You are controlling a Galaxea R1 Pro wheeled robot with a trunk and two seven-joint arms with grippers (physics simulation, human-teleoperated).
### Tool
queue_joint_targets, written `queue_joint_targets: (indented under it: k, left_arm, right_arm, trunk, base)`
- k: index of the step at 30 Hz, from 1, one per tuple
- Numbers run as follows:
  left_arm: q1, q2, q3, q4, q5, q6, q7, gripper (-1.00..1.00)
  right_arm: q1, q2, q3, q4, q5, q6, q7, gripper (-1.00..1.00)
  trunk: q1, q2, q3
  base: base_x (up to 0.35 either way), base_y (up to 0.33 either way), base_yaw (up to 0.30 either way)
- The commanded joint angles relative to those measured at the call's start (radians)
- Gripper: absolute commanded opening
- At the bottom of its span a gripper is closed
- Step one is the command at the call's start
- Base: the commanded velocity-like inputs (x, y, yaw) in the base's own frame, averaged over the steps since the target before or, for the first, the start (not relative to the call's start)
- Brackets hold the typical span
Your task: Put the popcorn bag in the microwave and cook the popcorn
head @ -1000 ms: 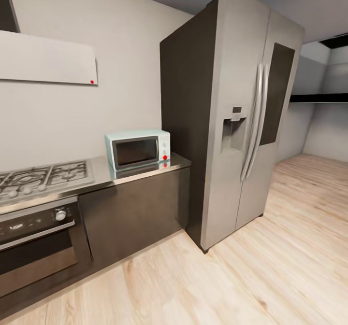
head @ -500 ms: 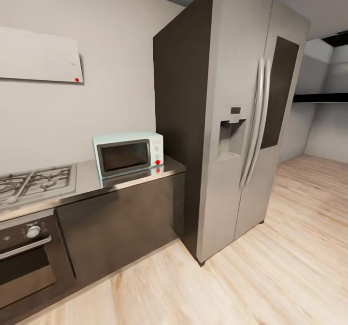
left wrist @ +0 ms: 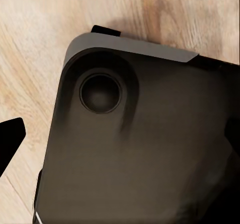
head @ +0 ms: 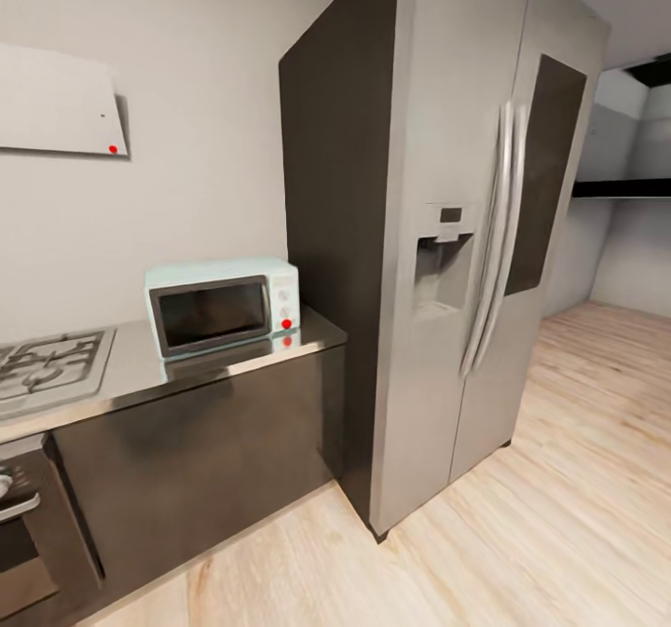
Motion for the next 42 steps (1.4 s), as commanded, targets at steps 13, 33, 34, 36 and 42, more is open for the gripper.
queue_joint_targets:
  k: [13,33,34,36,42]
  left_arm:
    - [0.0,0.0,0.003,0.0,0.004,-0.007,0.001,1.0]
    - [0.0,0.002,0.015,-0.003,0.012,-0.016,0.001,1.0]
    - [0.0,0.002,0.015,-0.003,0.012,-0.016,0.001,1.0]
    - [0.0,0.003,0.015,-0.003,0.013,-0.016,0.001,1.0]
    - [0.0,0.003,0.015,-0.004,0.014,-0.016,0.001,1.0]
  right_arm:
    - [0.0,0.0,-0.009,0.001,-0.006,-0.007,-0.008,1.0]
    - [0.0,0.0,-0.009,0.001,-0.006,-0.007,-0.007,1.0]
    - [0.0,0.0,-0.009,0.001,-0.006,-0.007,-0.007,1.0]
    - [0.0,0.0,-0.009,0.001,-0.006,-0.007,-0.007,1.0]
    - [0.0,0.0,-0.009,0.001,-0.006,-0.007,-0.007,1.0]
  trunk:
    - [0.001,0.0,-0.001]
    - [0.001,0.0,-0.001]
    - [0.001,0.0,-0.001]
    - [0.001,0.0,-0.001]
    - [0.001,0.0,-0.001]
  base:
    - [0.321,-0.156,0.099]
    - [0.291,-0.156,0.279]
    - [0.059,-0.036,0.28]
    - [0.027,-0.016,0.28]
    - [0.003,-0.002,0.28]
